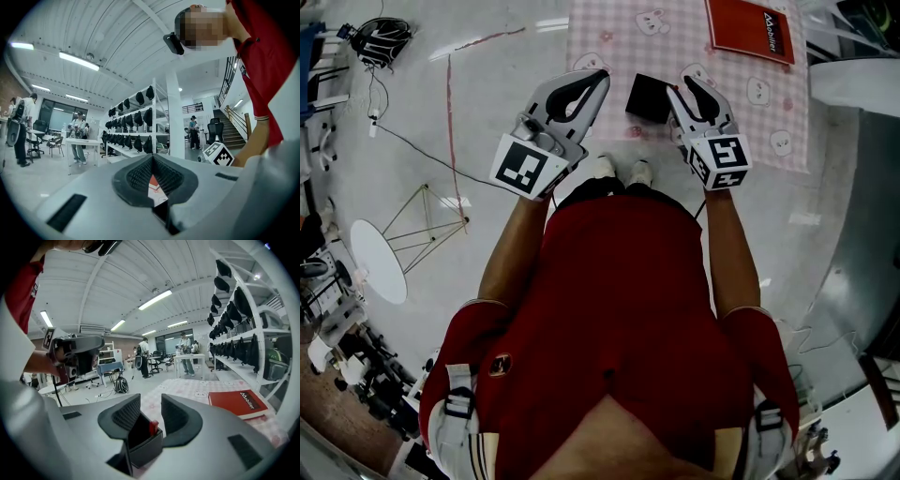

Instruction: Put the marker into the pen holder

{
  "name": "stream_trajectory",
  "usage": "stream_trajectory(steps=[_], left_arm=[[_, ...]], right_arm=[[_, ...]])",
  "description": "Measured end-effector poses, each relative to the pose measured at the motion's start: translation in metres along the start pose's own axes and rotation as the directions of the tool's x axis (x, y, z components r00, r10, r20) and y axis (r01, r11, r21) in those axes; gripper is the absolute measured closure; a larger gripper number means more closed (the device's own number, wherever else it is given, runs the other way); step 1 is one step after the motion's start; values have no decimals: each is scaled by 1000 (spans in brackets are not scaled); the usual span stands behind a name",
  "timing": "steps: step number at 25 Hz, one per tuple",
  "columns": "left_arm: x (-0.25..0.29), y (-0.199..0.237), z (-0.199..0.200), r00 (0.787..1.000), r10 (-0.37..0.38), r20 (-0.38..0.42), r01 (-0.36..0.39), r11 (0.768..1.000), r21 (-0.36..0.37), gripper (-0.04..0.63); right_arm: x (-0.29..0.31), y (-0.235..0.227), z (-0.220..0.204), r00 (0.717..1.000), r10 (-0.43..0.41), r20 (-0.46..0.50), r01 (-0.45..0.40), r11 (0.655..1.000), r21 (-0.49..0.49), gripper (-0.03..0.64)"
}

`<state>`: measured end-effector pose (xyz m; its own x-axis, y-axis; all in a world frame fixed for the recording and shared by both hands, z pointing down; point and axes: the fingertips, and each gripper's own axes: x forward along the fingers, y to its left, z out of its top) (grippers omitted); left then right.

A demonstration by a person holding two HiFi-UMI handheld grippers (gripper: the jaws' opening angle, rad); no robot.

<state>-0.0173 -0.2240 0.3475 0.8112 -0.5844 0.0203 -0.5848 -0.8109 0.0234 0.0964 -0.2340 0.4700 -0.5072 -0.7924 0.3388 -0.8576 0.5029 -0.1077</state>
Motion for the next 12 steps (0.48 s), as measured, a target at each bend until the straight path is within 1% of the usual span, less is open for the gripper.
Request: stream_trajectory(steps=[7,12], left_arm=[[1,-5,4,1000,-16,8,16,1000,9,589],[3,-9,8,1000,-21,20,20,1000,13,589]], right_arm=[[-16,15,33,996,11,89,-11,1000,-1,528],[-30,27,57,986,33,162,-32,999,-9,565]])
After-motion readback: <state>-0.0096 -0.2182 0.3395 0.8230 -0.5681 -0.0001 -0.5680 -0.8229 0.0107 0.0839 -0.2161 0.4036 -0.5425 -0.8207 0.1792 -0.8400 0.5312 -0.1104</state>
